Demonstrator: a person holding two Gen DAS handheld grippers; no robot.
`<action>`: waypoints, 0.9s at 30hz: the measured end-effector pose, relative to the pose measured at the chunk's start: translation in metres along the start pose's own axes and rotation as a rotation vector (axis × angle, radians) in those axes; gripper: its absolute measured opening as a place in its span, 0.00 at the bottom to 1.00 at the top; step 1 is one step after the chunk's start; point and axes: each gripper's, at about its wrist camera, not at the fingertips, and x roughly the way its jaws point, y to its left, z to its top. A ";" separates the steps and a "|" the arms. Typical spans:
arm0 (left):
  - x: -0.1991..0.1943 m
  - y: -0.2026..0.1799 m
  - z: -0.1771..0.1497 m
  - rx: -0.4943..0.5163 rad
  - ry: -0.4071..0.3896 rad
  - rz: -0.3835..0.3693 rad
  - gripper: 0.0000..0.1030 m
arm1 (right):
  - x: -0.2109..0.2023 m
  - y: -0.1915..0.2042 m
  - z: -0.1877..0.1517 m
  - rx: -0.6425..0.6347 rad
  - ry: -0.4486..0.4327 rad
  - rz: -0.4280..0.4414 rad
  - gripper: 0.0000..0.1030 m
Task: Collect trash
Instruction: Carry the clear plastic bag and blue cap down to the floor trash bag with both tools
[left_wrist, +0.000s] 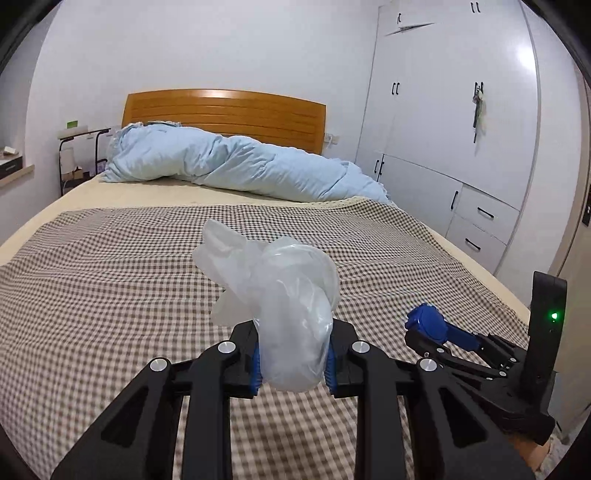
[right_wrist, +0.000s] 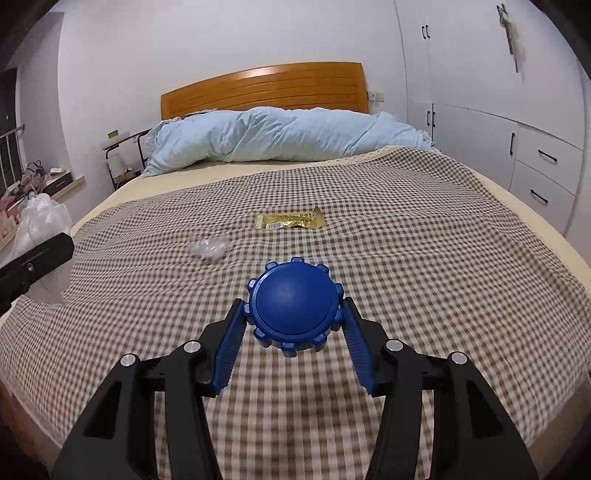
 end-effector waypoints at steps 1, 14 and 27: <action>-0.006 -0.001 -0.002 0.001 -0.001 -0.001 0.22 | -0.006 0.001 -0.003 -0.002 -0.003 0.004 0.50; -0.070 -0.022 -0.030 0.029 -0.005 0.000 0.22 | -0.064 0.011 -0.038 -0.044 -0.043 0.016 0.50; -0.116 -0.028 -0.068 0.055 0.012 -0.016 0.22 | -0.106 0.005 -0.072 -0.079 -0.060 0.025 0.50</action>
